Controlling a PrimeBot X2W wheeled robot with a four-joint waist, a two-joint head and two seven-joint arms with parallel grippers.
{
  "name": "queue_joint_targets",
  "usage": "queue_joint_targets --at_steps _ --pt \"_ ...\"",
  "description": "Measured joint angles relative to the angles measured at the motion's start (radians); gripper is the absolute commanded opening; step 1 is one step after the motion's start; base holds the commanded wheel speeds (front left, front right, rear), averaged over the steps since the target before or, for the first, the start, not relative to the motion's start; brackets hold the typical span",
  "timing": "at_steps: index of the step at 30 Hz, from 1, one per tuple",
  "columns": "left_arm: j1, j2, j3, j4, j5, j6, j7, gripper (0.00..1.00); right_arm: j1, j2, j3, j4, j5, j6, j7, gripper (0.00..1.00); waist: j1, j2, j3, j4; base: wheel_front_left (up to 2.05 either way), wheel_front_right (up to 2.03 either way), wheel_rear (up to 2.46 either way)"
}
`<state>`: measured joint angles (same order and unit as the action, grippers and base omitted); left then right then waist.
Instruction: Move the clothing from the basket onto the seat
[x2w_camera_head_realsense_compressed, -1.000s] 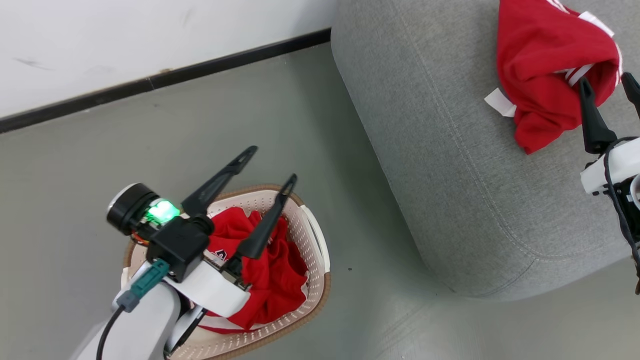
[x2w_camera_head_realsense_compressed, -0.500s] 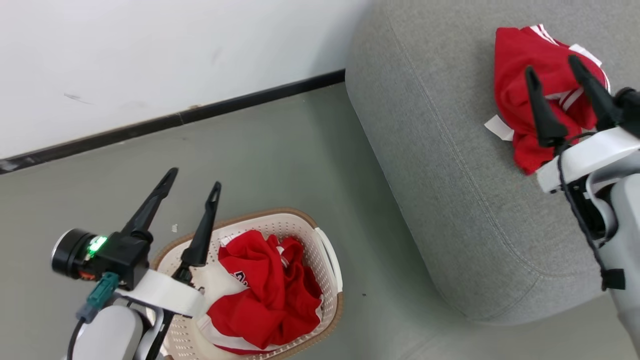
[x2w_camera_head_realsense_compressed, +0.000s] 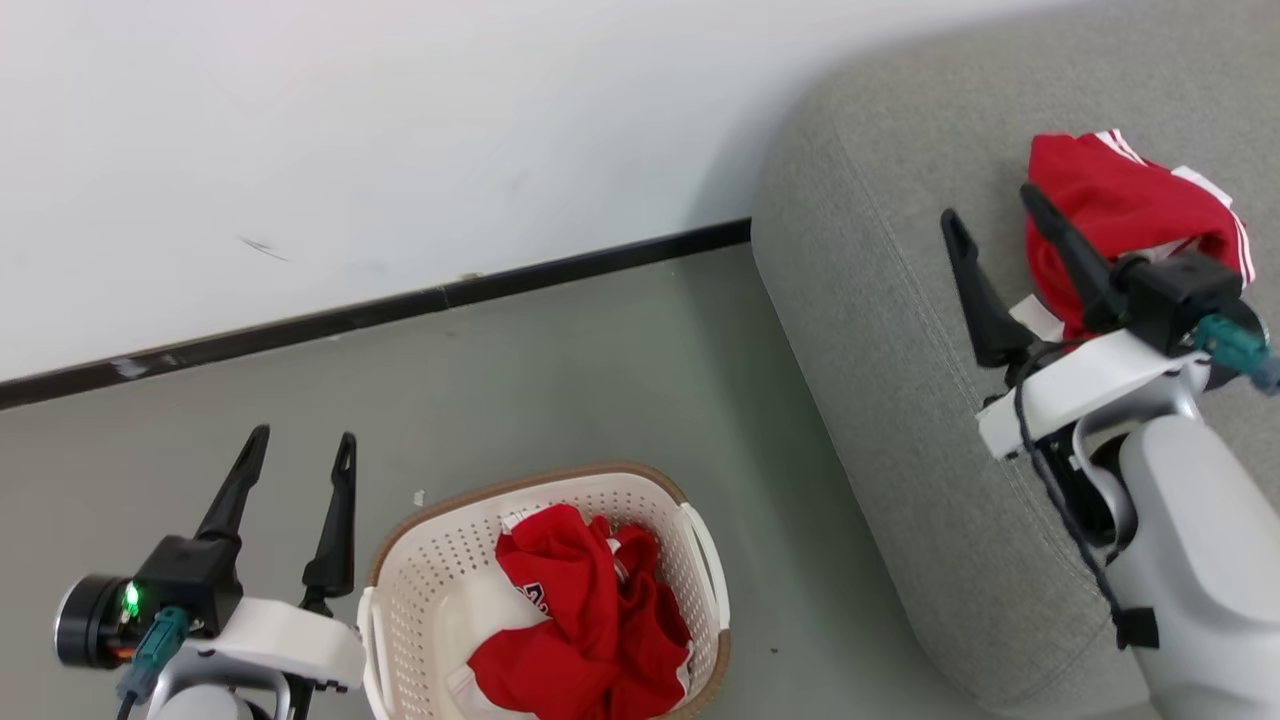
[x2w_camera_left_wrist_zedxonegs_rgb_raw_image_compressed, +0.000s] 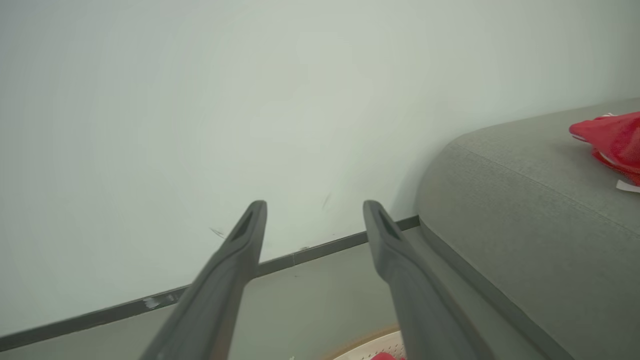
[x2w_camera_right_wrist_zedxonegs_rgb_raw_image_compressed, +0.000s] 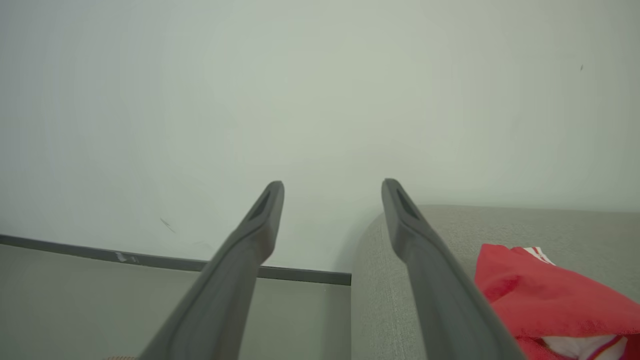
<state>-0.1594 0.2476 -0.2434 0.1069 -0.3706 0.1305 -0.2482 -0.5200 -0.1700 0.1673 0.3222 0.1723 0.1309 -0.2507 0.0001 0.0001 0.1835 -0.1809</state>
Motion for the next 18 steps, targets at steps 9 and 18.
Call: queue_joint_targets --at_steps 9,18 --pt "0.069 -0.028 0.054 0.008 -0.001 0.035 -0.001 1.00 0.125 0.061 -0.029 -0.028 -0.053 0.000 0.000 1.00 0.0000 0.0000 -0.067 0.046 0.00 0.00 0.00" --pt "0.128 -0.049 0.059 0.020 0.001 0.042 -0.001 1.00 0.245 0.088 -0.060 -0.064 -0.107 0.000 0.000 1.00 0.0000 0.0000 -0.119 0.082 0.00 0.00 0.00"
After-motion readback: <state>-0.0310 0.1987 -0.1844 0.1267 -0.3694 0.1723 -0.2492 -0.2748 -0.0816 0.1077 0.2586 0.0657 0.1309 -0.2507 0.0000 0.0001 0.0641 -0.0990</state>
